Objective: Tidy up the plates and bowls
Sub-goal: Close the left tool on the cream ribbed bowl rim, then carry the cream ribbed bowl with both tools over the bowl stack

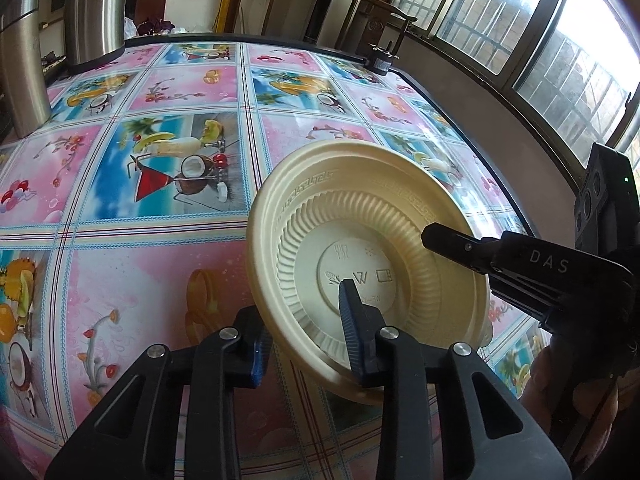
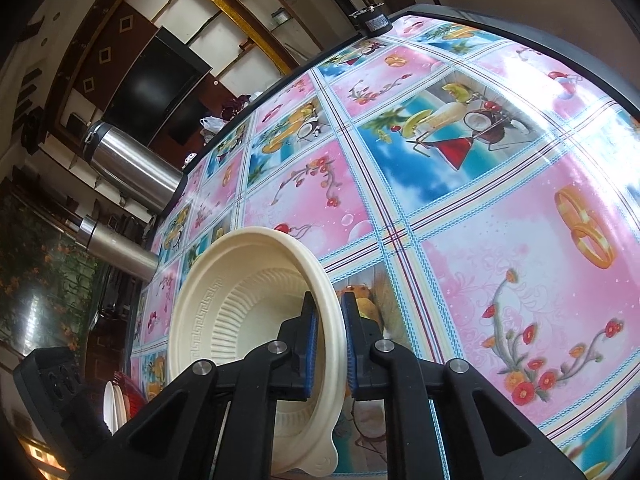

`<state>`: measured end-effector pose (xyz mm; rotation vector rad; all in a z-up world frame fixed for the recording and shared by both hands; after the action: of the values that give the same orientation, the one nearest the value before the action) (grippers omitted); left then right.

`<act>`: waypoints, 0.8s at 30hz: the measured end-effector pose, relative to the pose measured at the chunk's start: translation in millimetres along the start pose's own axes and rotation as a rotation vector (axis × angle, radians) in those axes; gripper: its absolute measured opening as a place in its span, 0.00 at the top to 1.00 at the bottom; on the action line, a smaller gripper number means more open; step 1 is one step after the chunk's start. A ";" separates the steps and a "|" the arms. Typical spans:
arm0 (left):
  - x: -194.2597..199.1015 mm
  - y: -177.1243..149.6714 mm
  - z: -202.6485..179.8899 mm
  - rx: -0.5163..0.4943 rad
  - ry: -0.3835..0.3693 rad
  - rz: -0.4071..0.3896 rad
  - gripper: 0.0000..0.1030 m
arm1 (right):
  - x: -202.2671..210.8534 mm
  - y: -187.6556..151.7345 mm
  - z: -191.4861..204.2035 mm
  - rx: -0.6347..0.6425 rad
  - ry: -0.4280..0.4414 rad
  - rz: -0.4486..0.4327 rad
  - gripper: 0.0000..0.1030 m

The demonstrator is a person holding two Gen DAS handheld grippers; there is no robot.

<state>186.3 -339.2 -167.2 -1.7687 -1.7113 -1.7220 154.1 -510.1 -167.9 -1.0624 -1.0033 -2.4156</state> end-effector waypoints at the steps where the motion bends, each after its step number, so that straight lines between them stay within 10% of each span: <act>1: 0.2 0.0 0.2 0.000 0.000 0.001 0.73 | 0.0 -0.4 0.0 0.001 -0.001 0.000 0.88; 24: 30.7 -12.8 13.9 0.031 0.029 -0.080 0.73 | 12.2 -21.0 26.5 0.059 0.017 -0.118 0.88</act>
<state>175.8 -306.6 -156.1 -1.6755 -1.8098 -1.7330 148.6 -476.6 -156.2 -0.9870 -1.1548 -2.4665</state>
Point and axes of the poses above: each gripper's, at about its wrist camera, not at the fingertips, and x roughly against the way its jaws point, z to its left, y to its top, the point moved 5 cm from there along -x, roughly the way its jaws point, and after that the axes turned 5 degrees about -y, right-handed, at the moved point
